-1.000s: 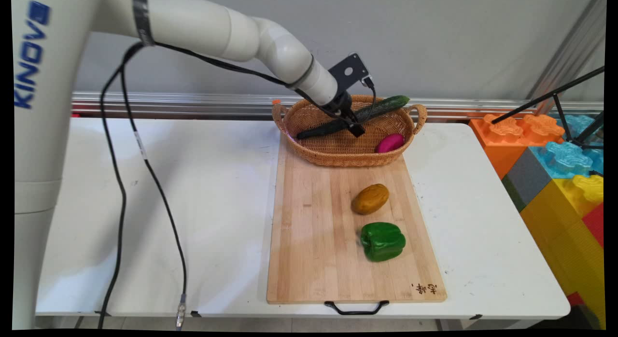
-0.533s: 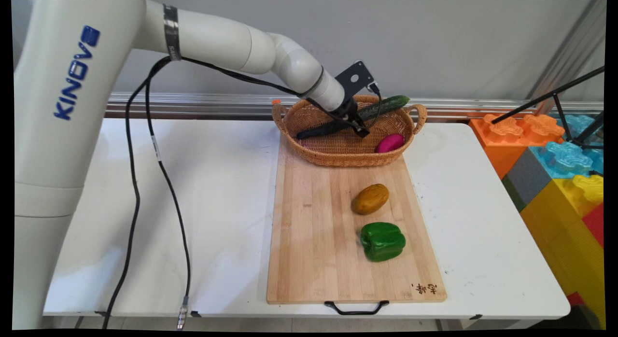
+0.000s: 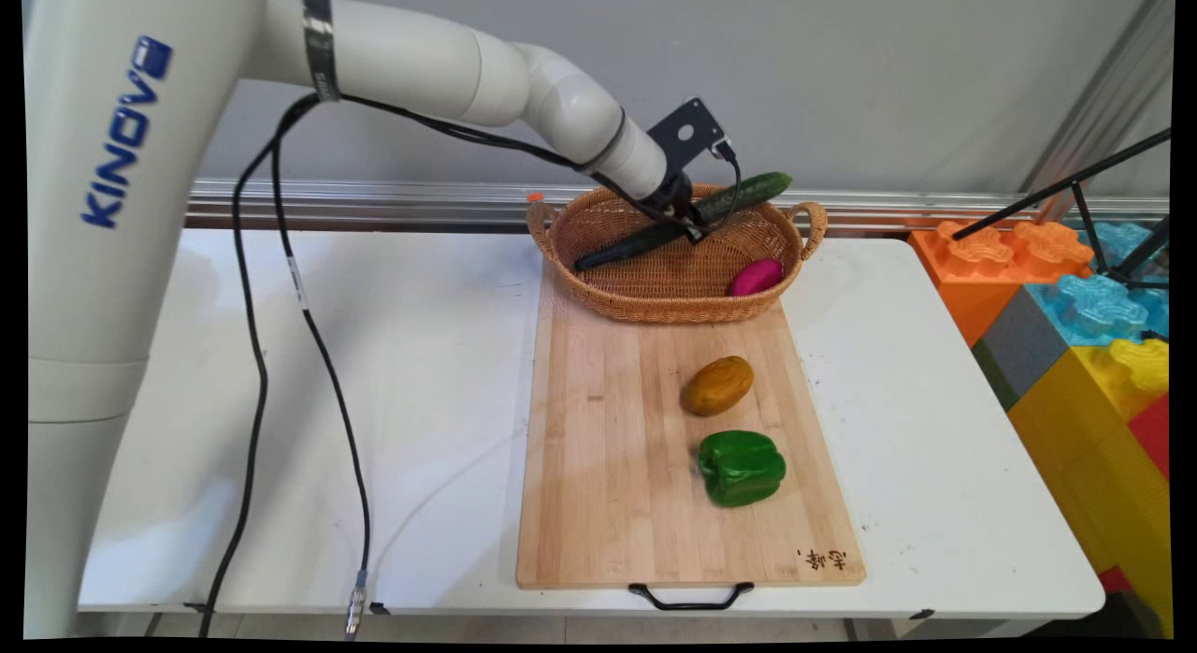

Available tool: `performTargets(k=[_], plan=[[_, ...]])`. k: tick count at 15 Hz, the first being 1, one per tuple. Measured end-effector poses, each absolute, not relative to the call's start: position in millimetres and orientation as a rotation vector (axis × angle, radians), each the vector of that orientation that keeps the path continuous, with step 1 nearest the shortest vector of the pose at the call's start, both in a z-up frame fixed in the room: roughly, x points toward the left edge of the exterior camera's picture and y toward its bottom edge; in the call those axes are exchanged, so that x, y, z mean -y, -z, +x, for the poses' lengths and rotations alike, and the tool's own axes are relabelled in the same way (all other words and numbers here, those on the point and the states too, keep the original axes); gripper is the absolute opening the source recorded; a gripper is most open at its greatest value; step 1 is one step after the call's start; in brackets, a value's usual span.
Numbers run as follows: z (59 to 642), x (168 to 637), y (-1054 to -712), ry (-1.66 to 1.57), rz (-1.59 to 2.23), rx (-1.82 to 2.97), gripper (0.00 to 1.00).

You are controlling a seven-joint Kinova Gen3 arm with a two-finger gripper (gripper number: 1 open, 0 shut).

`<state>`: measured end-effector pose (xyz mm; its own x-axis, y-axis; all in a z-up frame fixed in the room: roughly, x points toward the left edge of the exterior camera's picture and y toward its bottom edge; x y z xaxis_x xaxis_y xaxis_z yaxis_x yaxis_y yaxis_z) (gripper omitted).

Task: Place the picked object on the cutting board

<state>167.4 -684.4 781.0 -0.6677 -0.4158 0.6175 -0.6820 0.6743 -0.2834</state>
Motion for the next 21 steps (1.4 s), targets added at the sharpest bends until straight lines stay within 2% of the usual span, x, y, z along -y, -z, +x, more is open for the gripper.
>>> performTargets(k=[3, 6, 9, 13, 17, 21], plan=[[169, 673, -809, -0.705, 0.838, 2.355, 0.00], [169, 652, -851, -0.731, 0.811, 2.332, 0.00], [168, 621, -892, -0.715, 0.755, 2.339, 0.00], [166, 568, -927, -0.597, 0.653, 2.388, 0.00], [171, 507, -943, -0.425, 0.490, 2.458, 0.00], [190, 470, -938, -0.317, 0.277, 2.519, 0.00]])
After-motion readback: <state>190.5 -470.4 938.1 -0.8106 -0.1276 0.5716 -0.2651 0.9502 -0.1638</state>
